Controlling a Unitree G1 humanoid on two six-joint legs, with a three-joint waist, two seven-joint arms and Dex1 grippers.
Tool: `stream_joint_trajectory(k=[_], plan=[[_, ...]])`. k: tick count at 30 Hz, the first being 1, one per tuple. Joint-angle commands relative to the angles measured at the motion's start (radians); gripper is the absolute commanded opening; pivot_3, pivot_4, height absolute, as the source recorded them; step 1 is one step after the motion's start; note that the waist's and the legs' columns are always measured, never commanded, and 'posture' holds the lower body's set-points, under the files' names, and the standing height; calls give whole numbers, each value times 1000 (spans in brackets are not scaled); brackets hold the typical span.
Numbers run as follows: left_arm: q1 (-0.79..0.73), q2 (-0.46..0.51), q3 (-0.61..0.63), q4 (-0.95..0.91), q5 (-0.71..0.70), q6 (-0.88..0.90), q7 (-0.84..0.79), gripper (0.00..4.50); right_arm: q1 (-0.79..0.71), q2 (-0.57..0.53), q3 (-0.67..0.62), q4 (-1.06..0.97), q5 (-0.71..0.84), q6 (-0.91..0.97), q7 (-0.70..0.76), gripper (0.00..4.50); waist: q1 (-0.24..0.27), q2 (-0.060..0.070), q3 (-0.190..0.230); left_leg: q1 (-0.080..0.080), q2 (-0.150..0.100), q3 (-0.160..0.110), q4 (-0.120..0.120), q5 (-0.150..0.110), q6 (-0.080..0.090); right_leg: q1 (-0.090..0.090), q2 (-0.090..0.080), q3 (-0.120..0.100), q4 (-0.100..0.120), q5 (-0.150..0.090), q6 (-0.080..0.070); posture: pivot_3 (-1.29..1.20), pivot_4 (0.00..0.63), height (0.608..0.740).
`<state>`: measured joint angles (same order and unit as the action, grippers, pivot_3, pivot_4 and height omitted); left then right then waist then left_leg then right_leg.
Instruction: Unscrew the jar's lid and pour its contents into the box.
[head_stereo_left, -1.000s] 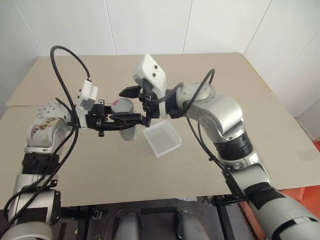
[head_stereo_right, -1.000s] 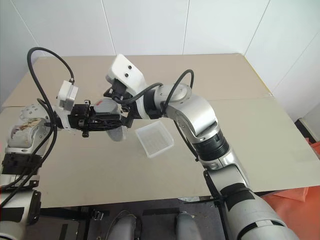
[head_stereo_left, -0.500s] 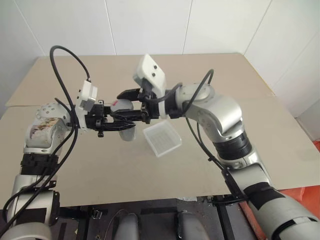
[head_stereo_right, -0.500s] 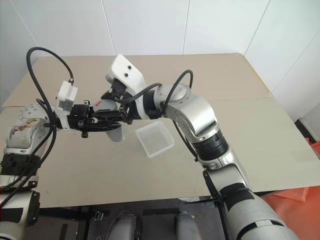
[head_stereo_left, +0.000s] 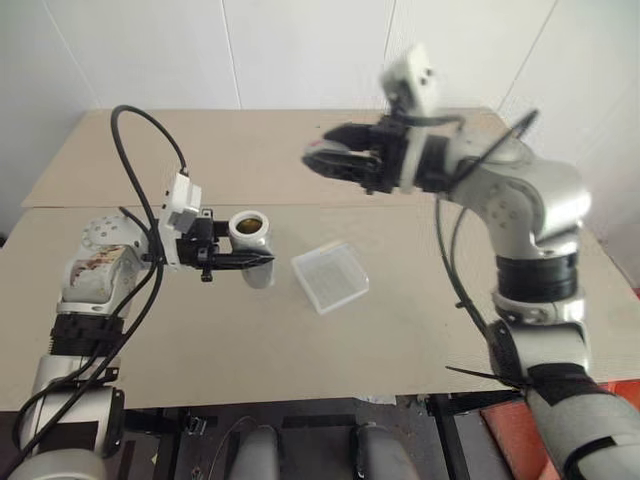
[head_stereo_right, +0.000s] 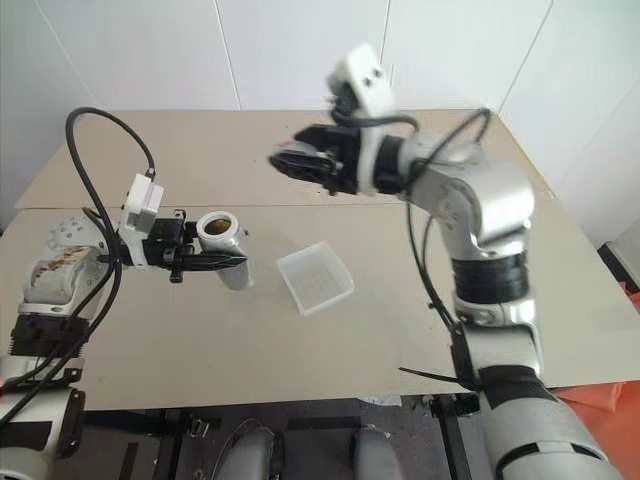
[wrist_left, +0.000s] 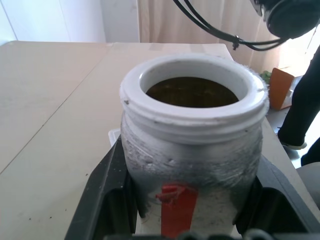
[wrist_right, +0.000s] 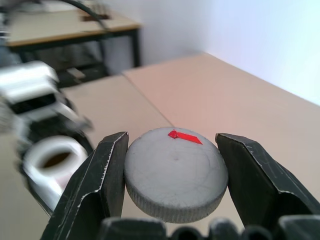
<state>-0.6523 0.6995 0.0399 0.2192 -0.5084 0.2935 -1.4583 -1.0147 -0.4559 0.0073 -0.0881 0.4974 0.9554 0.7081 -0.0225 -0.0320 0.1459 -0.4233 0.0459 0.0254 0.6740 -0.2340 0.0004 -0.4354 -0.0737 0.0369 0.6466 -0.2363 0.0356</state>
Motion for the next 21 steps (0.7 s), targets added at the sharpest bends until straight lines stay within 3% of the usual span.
stream_joint_trajectory(k=[1, 6, 8, 10, 16, 21], plan=[[-7, 5, 36, -23, -11, -18, 20, 1982, 145, -83, -101, -132, -10, -37, -34, 2741, 5, 0, -27, -2, 0, 0, 2, 1, -1, -2, 0, 0, 2, 0, 1, 0, 0, 740], [-28, -8, 61, -14, -17, -22, 64, 1982, 390, -151, -64, -208, -101, -129, -72, 2741, 1, -1, -47, 0, -3, 3, 3, 0, 0, 0, -2, 2, -4, 0, 1, 0, 0, 740], [-36, -10, 60, -14, -14, -25, 73, 1982, 462, -148, -24, -190, -147, -171, -88, 2741, -4, -1, -48, 9, -2, 3, 2, 0, 0, 9, -1, 2, -3, 0, 1, 0, 0, 740], [-41, -12, 58, -18, -15, -23, 77, 1982, 498, -133, 12, -136, -188, -201, -107, 2741, -13, -1, -52, 17, -2, 3, 0, 0, 0, 16, -1, 2, -4, 0, 2, 0, 0, 740], [-40, -10, 55, -33, -13, -20, 84, 1982, 499, -79, 59, 27, -267, -247, -156, 2741, -24, -1, -60, 16, -2, 3, 0, 0, 0, 14, -1, 4, -3, 0, 1, 0, 0, 740], [-26, -3, 54, -54, -2, -23, 101, 1982, 497, -40, 73, 95, -300, -238, -185, 4374, -23, -1, -62, 16, -2, 3, 1, 0, 0, 14, -1, 4, -3, 0, 1, 0, 0, 740]])
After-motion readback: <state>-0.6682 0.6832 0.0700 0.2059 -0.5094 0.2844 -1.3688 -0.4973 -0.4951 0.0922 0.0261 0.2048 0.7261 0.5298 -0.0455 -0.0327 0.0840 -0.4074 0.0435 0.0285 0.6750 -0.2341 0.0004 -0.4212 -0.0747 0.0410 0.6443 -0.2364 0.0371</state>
